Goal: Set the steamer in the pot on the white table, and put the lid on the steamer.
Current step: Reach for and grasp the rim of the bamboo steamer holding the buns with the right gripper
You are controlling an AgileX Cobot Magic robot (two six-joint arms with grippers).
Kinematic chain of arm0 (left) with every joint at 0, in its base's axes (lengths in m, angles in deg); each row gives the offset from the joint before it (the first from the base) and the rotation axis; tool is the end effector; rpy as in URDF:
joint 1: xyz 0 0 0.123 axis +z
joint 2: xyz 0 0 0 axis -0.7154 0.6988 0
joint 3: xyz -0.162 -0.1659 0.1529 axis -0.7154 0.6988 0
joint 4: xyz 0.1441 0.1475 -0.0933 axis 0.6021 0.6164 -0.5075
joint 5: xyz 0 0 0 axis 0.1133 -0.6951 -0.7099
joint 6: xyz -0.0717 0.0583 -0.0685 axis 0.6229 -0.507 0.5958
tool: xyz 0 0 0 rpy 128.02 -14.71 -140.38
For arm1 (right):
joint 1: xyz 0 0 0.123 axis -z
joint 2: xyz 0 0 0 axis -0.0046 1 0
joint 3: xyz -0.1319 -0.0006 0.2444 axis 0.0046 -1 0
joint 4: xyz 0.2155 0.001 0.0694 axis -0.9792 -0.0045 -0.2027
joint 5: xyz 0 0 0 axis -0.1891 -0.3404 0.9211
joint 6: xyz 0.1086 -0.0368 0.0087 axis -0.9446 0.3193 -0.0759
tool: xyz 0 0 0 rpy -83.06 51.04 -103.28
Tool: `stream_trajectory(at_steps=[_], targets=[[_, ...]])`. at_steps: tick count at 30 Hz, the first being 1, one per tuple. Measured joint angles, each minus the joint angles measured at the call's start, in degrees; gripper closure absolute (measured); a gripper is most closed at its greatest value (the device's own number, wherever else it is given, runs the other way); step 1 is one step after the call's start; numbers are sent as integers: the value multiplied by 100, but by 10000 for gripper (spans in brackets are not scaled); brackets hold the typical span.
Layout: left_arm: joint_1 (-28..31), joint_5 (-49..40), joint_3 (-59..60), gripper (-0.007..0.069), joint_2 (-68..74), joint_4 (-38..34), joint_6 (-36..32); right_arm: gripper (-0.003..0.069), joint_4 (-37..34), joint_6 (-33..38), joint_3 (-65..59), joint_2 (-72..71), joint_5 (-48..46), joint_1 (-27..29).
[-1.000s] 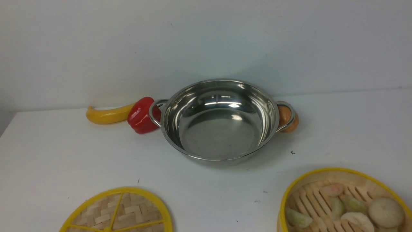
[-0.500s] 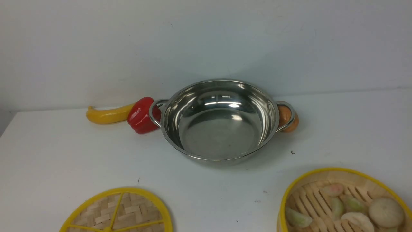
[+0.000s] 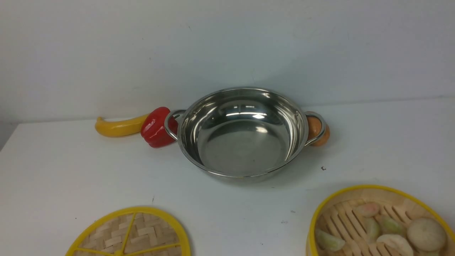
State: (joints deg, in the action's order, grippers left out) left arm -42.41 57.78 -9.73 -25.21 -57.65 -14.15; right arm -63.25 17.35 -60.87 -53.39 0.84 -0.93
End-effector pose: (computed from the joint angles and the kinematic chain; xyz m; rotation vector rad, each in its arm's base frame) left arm 0.0592 0.0020 0.1765 -0.0014 1.8135 0.0624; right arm 0.0589 -0.0033 0.1739 0.0865 1.8296 0.0378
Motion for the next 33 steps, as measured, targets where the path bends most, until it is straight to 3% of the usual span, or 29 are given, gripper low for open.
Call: stream_trajectory(at_steps=[15,25,29,33], targets=[[0,0,0,209,0,0,0,410,-97,-96,0,-4,360,0],[0,0,0,209,0,0,0,410,-2631,-1911,0,-4,2677,0],[0,0,0,209,0,0,-4,410,-3052,-2231,0,-4,3146,0],[0,0,0,209,0,0,-4,410,-2950,-2459,0,-4,3310,0]])
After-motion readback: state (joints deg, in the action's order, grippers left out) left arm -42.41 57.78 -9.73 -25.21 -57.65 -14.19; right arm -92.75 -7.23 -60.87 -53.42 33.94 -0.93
